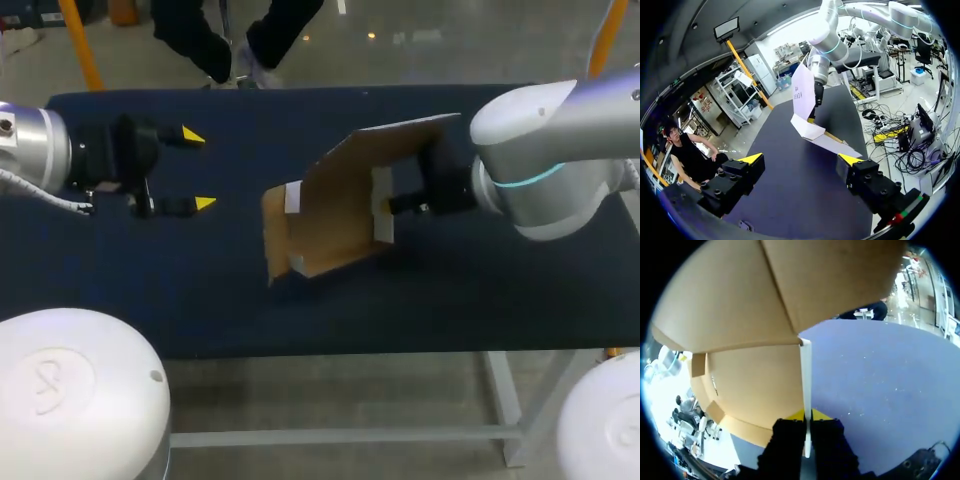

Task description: Assemble the packaging by folding the flat box into shape, placing the metal phone stand inside, and closing the box properly

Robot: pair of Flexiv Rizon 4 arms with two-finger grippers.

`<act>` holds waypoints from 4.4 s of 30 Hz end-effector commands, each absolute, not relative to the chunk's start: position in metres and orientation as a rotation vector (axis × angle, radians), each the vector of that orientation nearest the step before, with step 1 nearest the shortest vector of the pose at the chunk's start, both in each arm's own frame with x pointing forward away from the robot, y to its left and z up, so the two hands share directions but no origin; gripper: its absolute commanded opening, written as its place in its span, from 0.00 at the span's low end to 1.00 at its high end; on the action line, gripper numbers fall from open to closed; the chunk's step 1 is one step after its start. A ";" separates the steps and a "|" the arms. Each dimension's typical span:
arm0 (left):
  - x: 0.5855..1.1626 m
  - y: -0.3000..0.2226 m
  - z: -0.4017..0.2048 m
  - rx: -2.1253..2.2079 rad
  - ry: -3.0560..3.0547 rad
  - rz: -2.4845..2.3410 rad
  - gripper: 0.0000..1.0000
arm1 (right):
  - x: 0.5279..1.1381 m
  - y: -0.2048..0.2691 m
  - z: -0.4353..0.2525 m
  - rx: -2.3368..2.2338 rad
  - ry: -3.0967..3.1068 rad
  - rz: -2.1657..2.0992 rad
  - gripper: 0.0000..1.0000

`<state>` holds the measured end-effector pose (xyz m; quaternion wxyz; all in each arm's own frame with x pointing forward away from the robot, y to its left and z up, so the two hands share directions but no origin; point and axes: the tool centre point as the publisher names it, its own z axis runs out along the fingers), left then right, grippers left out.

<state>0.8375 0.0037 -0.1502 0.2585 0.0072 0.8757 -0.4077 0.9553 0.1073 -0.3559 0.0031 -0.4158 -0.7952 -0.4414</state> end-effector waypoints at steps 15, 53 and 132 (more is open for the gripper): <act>0.849 0.000 -0.163 0.158 2.412 -0.961 1.00 | 0.950 0.086 -0.371 -1.496 -2.389 -0.729 0.00; 0.867 0.014 -0.206 0.299 2.635 -0.860 1.00 | 0.928 0.092 -0.381 -1.817 -2.236 -0.404 0.00; 0.901 0.015 -0.260 0.251 2.857 -0.821 1.00 | 0.908 0.080 -0.404 -2.035 -2.026 0.206 0.06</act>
